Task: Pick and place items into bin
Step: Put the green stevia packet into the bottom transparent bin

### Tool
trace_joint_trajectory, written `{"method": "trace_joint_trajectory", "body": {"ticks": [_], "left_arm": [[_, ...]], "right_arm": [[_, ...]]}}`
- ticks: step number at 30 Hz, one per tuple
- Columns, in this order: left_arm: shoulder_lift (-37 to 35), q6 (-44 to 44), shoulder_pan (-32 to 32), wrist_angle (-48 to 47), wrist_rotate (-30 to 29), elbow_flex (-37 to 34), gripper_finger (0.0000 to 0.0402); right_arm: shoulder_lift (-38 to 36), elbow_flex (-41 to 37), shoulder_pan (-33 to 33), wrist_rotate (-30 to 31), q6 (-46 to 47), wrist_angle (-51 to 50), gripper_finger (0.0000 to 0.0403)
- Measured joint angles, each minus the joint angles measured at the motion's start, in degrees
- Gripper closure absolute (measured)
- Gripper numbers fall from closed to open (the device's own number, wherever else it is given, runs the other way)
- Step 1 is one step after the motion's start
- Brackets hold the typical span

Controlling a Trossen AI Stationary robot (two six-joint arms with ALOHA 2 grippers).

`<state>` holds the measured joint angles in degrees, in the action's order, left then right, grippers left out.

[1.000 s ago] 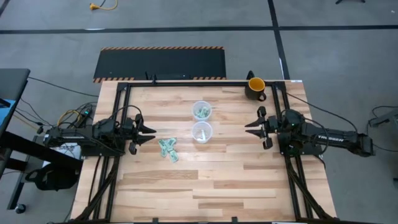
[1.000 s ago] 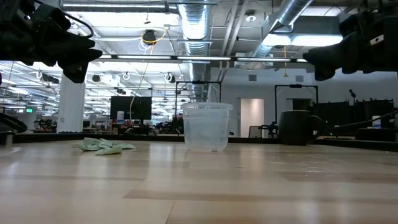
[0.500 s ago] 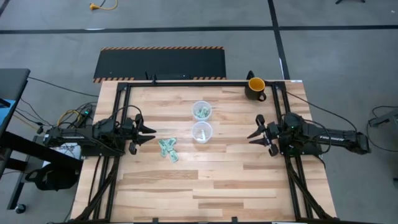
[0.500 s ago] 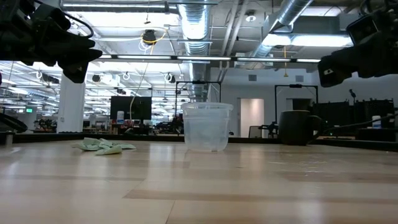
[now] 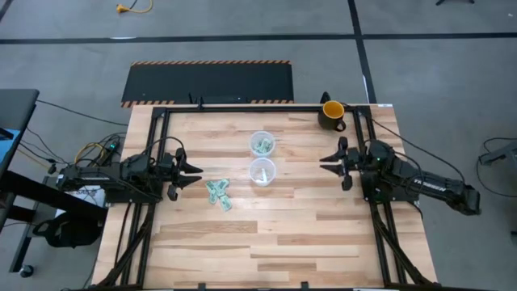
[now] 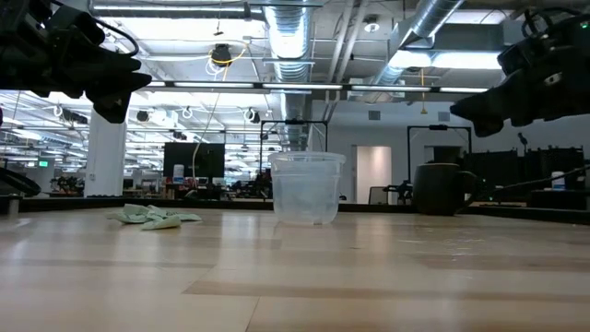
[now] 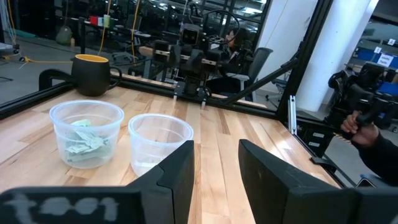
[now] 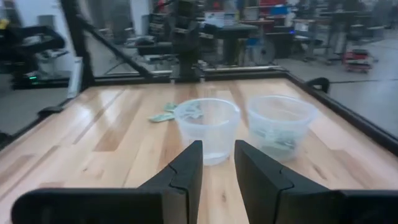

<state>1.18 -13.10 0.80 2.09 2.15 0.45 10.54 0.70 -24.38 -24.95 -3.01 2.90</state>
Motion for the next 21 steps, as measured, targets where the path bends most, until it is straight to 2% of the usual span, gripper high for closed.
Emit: {"method": "trace_joint_trajectory", "body": {"ticks": [7,13,21], "left_arm": [[0.0,0.0,0.0,0.0,0.0,0.0,0.0287],[0.0,0.0,0.0,0.0,0.0,0.0,0.0288],[0.0,0.0,0.0,0.0,0.0,0.0,0.0288]], "right_arm": [[0.4,0.1,5.1,-4.3,0.9,0.1,0.0316],[0.4,0.1,10.0,-3.5,-0.3,0.1,0.0316],[0.4,0.1,12.0,-3.5,0.0,0.1,0.0316]]}}
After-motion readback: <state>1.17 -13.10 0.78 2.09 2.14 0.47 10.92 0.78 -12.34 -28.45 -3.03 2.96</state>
